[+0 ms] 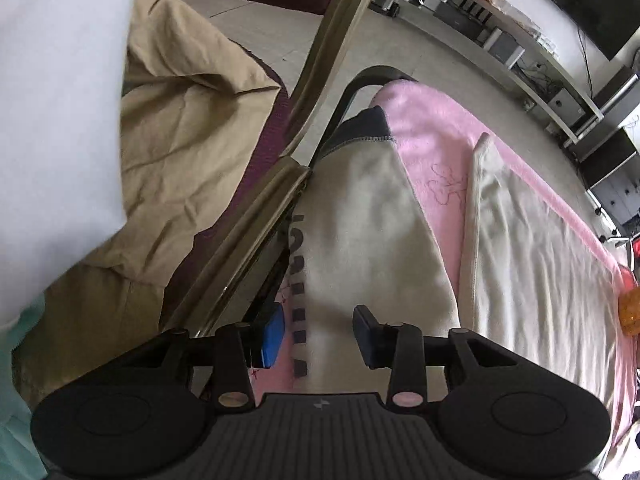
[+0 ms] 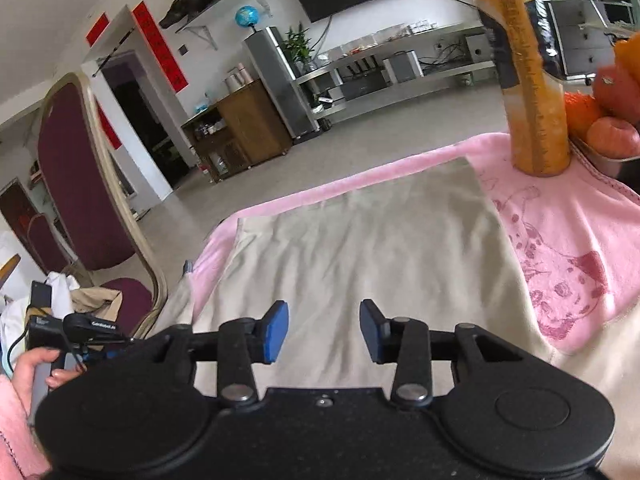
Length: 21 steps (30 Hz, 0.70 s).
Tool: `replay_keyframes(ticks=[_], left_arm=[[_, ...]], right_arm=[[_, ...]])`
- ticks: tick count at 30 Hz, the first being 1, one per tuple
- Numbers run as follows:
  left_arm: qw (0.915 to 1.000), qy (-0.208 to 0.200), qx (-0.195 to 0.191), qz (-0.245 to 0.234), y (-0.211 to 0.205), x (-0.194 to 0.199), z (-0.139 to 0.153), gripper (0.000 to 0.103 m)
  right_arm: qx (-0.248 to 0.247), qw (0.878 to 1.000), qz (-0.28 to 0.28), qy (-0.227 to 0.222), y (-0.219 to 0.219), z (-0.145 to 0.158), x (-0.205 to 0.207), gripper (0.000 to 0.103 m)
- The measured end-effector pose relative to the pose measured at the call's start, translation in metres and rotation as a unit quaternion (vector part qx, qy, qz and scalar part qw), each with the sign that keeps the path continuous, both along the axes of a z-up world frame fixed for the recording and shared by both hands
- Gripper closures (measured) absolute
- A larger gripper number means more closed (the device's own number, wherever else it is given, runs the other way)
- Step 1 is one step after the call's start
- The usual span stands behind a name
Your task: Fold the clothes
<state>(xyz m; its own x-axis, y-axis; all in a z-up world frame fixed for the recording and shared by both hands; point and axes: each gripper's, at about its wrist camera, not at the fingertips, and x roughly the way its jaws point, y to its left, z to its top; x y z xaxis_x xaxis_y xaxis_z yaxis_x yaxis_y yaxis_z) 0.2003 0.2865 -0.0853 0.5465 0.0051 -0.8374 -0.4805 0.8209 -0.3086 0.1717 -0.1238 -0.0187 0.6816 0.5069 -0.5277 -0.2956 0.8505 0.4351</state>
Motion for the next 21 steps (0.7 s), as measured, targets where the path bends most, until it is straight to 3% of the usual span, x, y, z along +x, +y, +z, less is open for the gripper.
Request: replay_keyframes(ticks=[3,7,11,15,17,21], left_arm=[[0.9998,-0.008,-0.001,0.018,0.004,-0.001,-0.002,0.065],[0.9989,-0.017,0.026,0.034,0.001,-0.001,0.001,0.100],[0.9947,-0.049,0.090,0.005,-0.018,-0.003,0.019,0.103],[0.9838,-0.102,0.144,-0.032,-0.049,-0.013,0.048,0.103],[0.9806,-0.127,0.141,-0.049,-0.069,-0.023,0.064,0.103],[0.9772,-0.165,0.097,-0.092,-0.115,-0.054,0.082,0.103]], right_arm=[[-0.009,1.000,0.014,0.000,0.004,-0.007,-0.002,0.062],[-0.023,1.000,0.014,0.002,0.005,-0.015,0.002,0.061],[-0.021,1.000,0.000,0.014,0.001,-0.020,0.006,0.061],[-0.027,1.000,-0.005,0.014,-0.001,-0.023,0.006,0.061],[-0.029,1.000,-0.004,0.012,-0.002,-0.023,0.006,0.061],[-0.027,1.000,-0.006,0.011,-0.005,-0.022,0.005,0.061]])
